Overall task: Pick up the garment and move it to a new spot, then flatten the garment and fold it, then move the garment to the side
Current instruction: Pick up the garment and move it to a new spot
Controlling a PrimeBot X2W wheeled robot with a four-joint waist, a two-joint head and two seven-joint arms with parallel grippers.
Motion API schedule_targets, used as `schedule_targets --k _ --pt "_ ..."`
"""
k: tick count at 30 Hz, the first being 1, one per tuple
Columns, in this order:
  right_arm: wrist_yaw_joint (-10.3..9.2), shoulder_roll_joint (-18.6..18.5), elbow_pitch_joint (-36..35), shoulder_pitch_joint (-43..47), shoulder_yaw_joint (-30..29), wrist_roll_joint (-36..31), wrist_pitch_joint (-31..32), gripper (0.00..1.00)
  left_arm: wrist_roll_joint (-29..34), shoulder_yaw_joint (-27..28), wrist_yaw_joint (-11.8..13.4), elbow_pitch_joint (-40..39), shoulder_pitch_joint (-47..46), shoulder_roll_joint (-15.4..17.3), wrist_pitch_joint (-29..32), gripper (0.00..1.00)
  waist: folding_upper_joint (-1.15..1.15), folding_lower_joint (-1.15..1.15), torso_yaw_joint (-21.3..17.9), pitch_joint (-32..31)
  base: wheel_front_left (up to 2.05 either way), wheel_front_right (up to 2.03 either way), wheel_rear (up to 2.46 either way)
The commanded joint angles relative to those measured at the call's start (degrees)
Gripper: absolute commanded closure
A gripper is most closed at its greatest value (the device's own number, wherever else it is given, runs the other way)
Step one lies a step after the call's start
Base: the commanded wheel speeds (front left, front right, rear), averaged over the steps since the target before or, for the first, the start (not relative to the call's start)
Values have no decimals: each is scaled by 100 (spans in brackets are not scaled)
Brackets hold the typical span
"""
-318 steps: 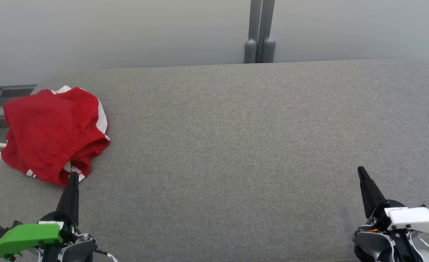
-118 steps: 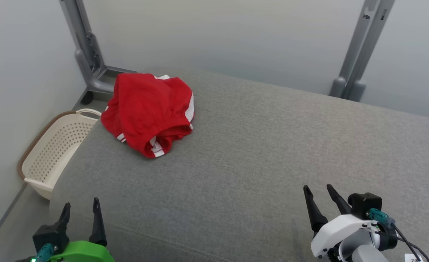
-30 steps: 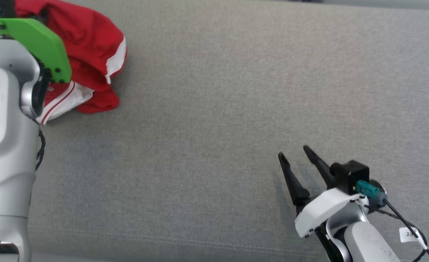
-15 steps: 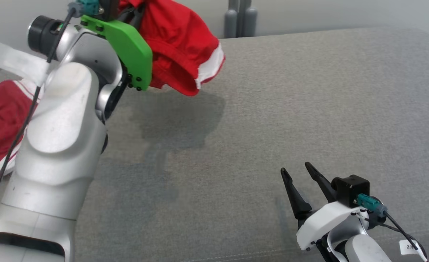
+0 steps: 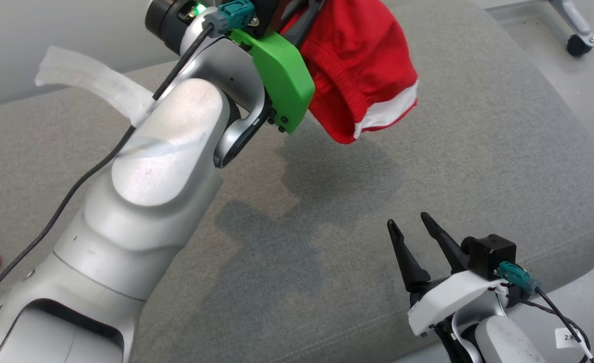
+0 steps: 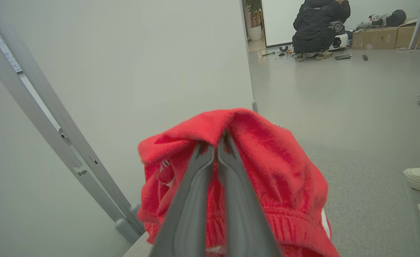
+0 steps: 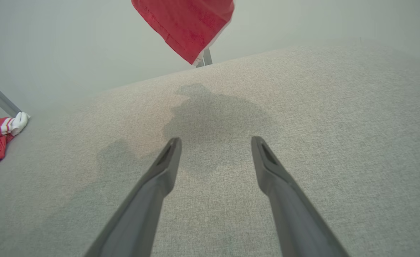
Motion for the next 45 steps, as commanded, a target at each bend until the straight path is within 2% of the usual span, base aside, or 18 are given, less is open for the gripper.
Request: schedule_targets --k 1,6,11,17,18,19,20,28,33,37,45 --pt "0 1 39 -105 -5 60 -104 0 -115 -180 4 87 -167 47 -7 100 -1 0 -417 450 0 0 0" --pt "0 1 168 -188 -31 149 -263 0 -31 -581 6 586 -199 413 256 100 -1 0 -415 662 0 0 0" --pt "0 2 283 -310 48 232 -352 0 267 -967 6 1193 -27 942 495 100 -1 0 -292 826 0 0 0" --pt "0 -1 362 -406 53 240 -402 0 164 -1114 6 1648 145 1173 593 100 -1 0 -139 900 0 0 0" --pt "0 -2 377 -409 49 224 -410 0 141 -1095 10 1720 177 1185 570 97 -1 0 -106 900 0 0 0" --pt "0 -2 392 -412 40 209 -409 0 126 -1076 47 1773 191 1188 496 58 -1 0 -70 896 0 0 0" --pt "0 -2 401 -423 33 194 -405 0 99 -1036 102 1826 200 1175 414 0 -1 0 -40 888 0 0 0" --pt "0 -3 438 -407 -42 120 -338 0 -260 -726 339 2174 425 924 -91 0 -1 0 166 648 0 0 0" --pt "0 -4 481 -172 -184 40 -280 0 -289 -860 273 2075 736 699 -427 0 -1 0 327 296 0 0 0" --pt "0 -4 427 -44 -223 35 -235 0 -380 -926 317 1989 1099 550 -529 0 -1 0 378 18 0 0 0" --pt "0 -5 234 34 -269 -128 -75 0 -694 -959 421 1746 1830 261 -484 0 -1 0 117 -160 0 0 0"
